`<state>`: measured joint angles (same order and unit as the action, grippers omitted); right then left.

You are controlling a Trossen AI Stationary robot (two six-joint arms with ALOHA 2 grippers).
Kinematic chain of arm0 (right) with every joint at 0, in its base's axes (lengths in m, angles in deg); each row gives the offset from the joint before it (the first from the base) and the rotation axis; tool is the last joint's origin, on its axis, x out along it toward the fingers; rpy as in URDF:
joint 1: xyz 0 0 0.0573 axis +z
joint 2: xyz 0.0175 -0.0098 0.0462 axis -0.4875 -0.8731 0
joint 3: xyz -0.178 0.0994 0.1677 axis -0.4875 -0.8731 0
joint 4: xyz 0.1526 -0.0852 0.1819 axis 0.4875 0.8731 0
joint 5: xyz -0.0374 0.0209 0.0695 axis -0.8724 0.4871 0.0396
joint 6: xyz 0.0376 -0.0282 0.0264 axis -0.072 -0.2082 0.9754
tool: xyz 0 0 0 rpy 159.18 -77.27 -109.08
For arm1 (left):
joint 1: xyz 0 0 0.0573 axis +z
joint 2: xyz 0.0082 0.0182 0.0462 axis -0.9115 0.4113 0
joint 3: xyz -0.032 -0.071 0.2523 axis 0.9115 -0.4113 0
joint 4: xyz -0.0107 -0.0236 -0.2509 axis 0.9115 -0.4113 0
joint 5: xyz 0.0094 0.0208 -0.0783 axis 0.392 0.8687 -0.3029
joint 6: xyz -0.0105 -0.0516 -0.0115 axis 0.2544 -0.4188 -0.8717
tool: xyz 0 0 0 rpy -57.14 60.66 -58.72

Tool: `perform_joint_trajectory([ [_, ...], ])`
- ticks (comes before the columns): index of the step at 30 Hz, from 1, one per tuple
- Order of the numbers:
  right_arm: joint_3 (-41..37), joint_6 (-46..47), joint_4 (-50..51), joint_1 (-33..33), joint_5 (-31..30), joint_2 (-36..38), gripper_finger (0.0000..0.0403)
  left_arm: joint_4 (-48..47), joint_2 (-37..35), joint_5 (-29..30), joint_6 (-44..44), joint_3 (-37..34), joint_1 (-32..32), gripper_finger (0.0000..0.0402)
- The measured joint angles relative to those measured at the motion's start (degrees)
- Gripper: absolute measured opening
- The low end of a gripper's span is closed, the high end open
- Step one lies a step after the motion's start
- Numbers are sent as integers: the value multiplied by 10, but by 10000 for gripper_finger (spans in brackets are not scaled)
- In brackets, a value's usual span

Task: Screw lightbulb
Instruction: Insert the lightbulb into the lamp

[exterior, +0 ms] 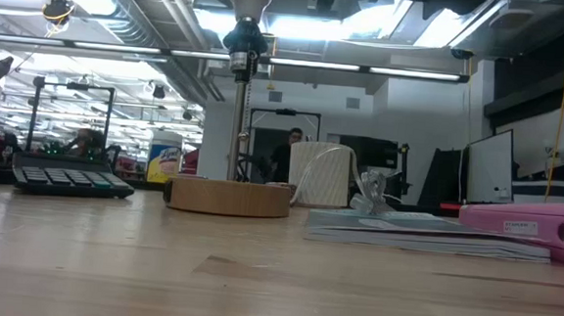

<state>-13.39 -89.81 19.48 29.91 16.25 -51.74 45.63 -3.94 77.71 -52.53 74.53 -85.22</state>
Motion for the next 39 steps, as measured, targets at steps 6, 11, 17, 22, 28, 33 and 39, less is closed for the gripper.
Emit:
perform_joint_trajectory([
  [6,0,0,0,0,0,0,62,-60,0,-3,-53,0,5,1],
  [11,0,0,-6,0,-1,0,62,-67,0,-16,-68,0,3,1],
  [17,1,-1,-31,0,-22,0,62,-70,0,-27,-69,0,4,1],
  [22,1,-9,-38,0,-51,0,62,-70,0,-28,-72,0,4,1],
  [28,1,-23,-35,0,-76,-4,62,-71,0,-28,-72,0,4,1],
  [33,1,-24,-35,-1,-76,-8,62,-71,0,-27,-72,0,4,1],
  [39,1,-24,-32,-1,-76,-9,62,-67,0,-27,-69,0,4,1],
])
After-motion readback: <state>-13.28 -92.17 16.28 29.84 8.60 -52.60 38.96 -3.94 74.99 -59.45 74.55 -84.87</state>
